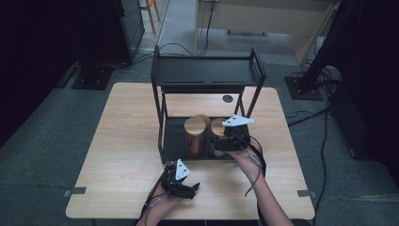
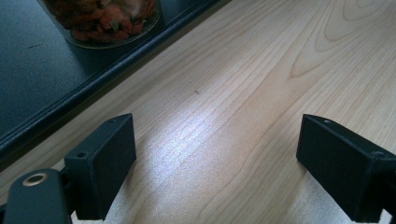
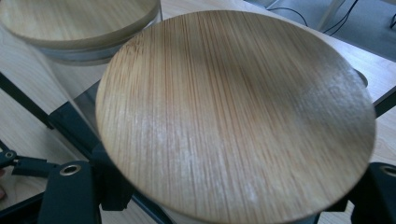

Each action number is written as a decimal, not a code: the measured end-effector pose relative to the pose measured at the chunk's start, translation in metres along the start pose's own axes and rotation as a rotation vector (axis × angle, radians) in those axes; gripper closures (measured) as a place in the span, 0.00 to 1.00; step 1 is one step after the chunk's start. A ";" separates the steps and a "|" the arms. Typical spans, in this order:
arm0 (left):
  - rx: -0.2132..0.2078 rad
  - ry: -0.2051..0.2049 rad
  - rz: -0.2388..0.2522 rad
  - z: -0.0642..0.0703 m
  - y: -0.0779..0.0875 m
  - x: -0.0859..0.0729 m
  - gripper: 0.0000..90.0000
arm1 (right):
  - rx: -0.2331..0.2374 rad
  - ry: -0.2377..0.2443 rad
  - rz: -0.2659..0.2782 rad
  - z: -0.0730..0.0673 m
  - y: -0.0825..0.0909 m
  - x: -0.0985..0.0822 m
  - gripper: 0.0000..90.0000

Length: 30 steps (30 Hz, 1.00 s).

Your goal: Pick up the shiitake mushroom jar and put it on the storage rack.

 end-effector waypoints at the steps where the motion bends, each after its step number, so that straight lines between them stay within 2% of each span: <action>1: 0.000 -0.001 -0.001 0.000 0.000 0.000 0.14 | 0.002 -0.002 -0.001 0.001 -0.001 0.000 0.28; 7: 0.001 -0.001 -0.001 0.000 0.000 0.000 0.14 | -0.004 -0.016 -0.007 0.004 -0.006 0.001 0.28; 16: 0.000 0.000 -0.001 0.000 0.000 0.000 0.14 | -0.037 -0.025 -0.013 0.005 -0.012 0.004 0.28; 19: -0.001 -0.001 -0.001 0.000 0.000 0.000 0.14 | -0.055 -0.023 0.001 0.004 -0.013 0.005 0.28; 30: 0.001 -0.006 -0.002 0.000 0.000 0.000 0.14 | -0.027 -0.060 0.005 0.004 -0.018 0.007 0.28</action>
Point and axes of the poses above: each handheld gripper's, and its own axes: y roughly backward along the jaws, x roughly out of its top, z roughly to its right, the point moved 5 cm from there along -y, roughly forward along the jaws, and after that the axes turned 10 degrees about -z, right-handed, at the moved point
